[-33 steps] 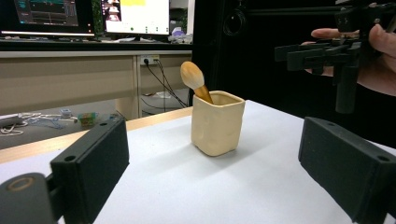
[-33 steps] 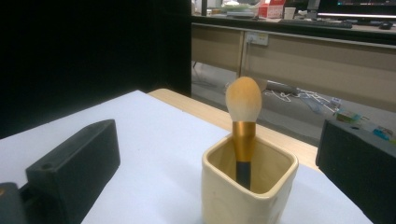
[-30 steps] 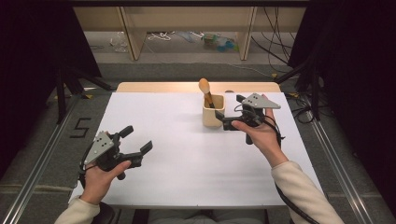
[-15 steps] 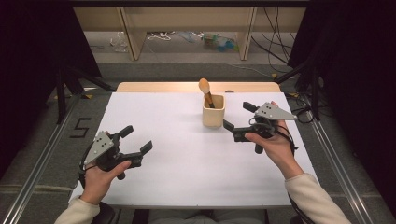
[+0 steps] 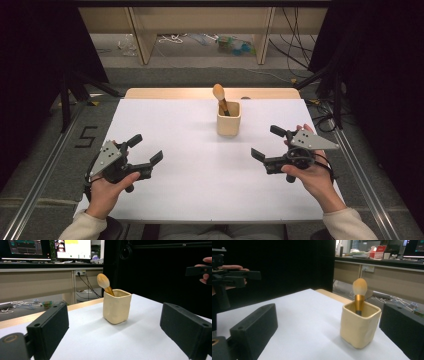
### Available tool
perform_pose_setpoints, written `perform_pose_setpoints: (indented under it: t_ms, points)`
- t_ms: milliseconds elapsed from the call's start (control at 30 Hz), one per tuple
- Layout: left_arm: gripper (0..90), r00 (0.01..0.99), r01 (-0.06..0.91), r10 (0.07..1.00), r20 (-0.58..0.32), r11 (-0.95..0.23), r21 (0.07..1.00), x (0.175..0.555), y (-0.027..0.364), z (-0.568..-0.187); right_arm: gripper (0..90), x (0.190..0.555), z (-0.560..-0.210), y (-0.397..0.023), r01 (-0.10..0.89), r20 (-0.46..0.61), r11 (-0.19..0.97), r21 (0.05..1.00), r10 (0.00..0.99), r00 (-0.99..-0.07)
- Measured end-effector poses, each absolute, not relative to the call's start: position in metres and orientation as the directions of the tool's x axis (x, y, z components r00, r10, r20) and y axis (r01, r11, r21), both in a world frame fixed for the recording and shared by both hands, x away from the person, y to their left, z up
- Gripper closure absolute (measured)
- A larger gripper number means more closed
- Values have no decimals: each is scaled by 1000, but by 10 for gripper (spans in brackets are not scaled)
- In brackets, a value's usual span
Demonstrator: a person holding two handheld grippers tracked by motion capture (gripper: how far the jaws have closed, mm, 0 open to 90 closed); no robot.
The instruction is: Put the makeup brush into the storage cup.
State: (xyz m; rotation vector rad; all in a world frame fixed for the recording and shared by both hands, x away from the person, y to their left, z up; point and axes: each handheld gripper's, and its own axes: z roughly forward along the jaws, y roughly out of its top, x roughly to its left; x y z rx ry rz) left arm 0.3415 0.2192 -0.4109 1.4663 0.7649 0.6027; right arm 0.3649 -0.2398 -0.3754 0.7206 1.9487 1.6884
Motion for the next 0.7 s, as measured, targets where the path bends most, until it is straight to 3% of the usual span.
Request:
perform_pose_setpoints:
  t_ms: [167, 700]
  points:
    - [78, 632, 91, 770, -87, 38, 995, 342, 220, -411, 29, 353, -380, -247, 114, 16, 112, 987, 641, -768]
    - [75, 625, 84, 776, -80, 35, 996, 342, 220, -411, 25, 335, -388, -260, 62, -59, 157, 986, 663, -747]
